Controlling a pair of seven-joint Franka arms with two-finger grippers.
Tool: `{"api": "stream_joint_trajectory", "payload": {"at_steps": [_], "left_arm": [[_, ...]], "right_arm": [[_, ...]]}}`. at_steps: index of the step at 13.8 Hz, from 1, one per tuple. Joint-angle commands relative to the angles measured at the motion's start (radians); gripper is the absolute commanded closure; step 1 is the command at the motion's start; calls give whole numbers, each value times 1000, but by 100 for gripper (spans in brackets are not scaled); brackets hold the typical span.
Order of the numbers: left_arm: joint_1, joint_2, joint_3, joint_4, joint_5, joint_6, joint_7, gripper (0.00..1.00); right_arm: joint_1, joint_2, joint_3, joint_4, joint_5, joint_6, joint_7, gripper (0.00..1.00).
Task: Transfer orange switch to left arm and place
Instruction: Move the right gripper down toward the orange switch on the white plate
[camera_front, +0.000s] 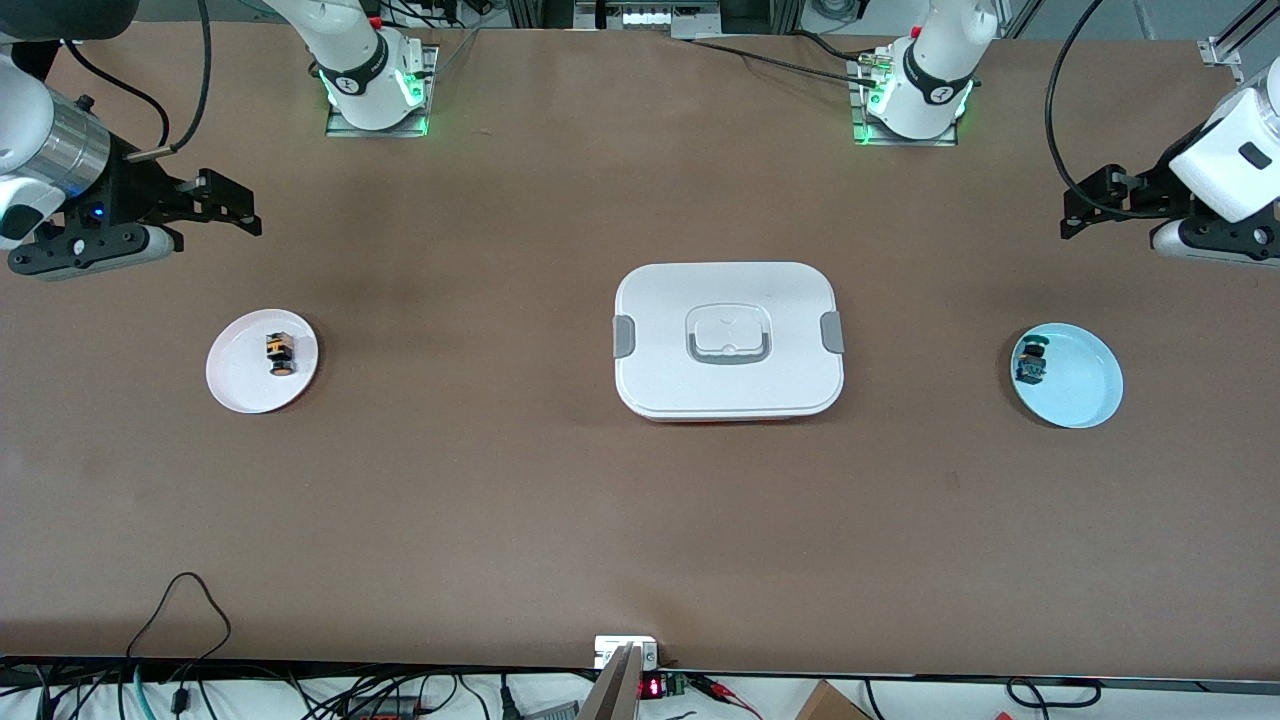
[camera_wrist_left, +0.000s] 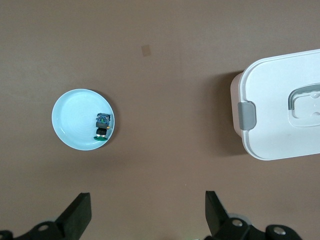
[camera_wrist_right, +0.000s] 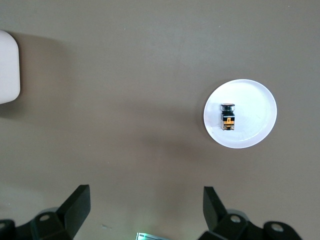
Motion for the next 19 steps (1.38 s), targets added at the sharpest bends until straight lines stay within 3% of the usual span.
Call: {"api": "stream_joint_trajectory", "payload": {"at_steps": [1,8,17,19], "left_arm": [[7,0,-1,10,-10,-13,2,0],[5,0,-1,10,-10,-15,1,0],[7,0,-1,10,-10,-13,2,0],[5,0,0,10,-10,-13,2,0]], "right_arm": [[-5,19,1,25,18,-16,-1,0],[6,13,3,2,4,-25,-4,0],[6,29,4,-1,-73,-11,-156,0],[-5,31,3,-24,-70,-3,-351,0]]}}
